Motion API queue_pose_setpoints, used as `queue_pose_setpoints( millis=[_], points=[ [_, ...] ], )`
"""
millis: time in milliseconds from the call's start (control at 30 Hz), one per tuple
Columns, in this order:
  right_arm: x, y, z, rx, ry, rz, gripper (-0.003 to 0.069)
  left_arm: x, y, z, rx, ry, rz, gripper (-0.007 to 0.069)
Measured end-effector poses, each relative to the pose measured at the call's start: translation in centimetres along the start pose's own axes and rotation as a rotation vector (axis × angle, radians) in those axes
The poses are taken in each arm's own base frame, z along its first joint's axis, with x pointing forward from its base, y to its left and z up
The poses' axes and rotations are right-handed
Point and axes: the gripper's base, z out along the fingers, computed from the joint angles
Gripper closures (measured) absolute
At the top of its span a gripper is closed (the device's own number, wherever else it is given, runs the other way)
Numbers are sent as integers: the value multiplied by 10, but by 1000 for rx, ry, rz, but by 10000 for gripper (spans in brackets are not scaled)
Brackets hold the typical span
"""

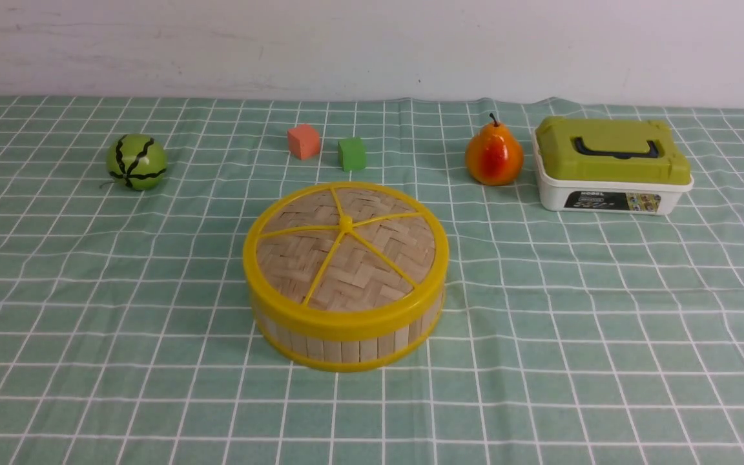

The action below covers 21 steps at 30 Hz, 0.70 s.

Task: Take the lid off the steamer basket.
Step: Use the left arm to lift the lid of the steamer

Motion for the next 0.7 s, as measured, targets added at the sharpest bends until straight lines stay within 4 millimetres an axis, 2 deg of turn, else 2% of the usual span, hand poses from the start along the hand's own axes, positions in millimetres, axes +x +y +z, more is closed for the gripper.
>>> queue_pose_setpoints(
  millis=[333, 400, 433, 500, 600, 700],
  points=[
    [0, 0, 0, 0, 0, 0, 418, 0, 0, 0, 0, 0, -1, 385],
    [0, 0, 0, 0, 0, 0, 418, 0, -2, 0, 17, -4, -59, 385],
    [0, 0, 0, 0, 0, 0, 418, -2, -5, 0, 58, -12, -208, 385],
    [0, 0, 0, 0, 0, 0, 418, -3, -9, 0, 103, -16, -378, 385],
    [0, 0, 0, 0, 0, 0, 418, -14, -18, -3, 256, -39, -991, 385],
    [0, 0, 0, 0, 0, 0, 418, -18, -19, -4, 313, -47, -1219, 385]
  ],
)
